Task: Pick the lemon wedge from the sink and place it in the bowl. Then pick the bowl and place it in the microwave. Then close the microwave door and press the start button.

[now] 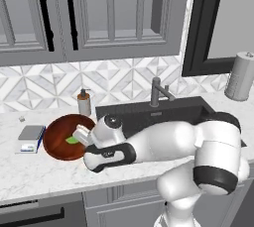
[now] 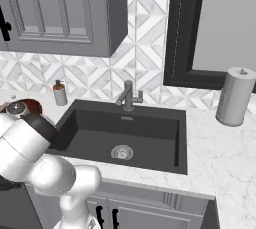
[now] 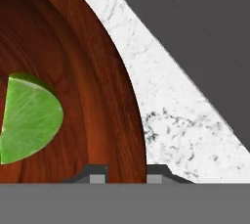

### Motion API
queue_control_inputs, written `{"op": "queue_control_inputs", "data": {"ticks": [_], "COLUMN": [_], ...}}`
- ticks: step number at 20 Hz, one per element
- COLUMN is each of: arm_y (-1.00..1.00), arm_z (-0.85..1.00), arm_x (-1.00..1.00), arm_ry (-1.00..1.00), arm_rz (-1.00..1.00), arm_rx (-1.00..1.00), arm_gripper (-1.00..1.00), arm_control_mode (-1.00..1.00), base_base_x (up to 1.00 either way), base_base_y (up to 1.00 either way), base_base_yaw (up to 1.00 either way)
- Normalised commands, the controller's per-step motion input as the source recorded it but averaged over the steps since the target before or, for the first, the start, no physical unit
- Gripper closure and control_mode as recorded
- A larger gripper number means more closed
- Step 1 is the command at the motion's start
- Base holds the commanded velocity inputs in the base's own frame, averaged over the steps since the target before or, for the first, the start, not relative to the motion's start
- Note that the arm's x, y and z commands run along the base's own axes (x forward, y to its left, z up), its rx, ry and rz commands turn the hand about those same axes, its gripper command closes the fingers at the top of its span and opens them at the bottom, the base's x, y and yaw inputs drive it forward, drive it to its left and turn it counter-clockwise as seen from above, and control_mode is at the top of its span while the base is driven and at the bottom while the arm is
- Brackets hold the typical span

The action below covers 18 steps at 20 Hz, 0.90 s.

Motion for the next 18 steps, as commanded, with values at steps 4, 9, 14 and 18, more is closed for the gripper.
{"op": "queue_control_inputs", "data": {"ticks": [4,9,14,18], "arm_y": [-0.56,-0.47,-0.34,-0.37], "arm_z": [0.58,0.71,1.0,1.0], "arm_x": [-0.24,-0.48,-0.45,-0.29], "arm_ry": [0.01,0.03,0.19,0.26], "arm_rz": [-0.26,-0.25,-0.28,-0.27], "arm_rx": [0.22,0.1,0.0,0.0], "arm_gripper": [1.0,1.0,1.0,1.0], "arm_control_mode": [-1.0,-1.0,-1.0,-1.0], "base_base_x": [0.0,0.0,0.0,0.0], "base_base_y": [0.0,0.0,0.0,0.0], "base_base_yaw": [0.0,0.0,0.0,0.0]}}
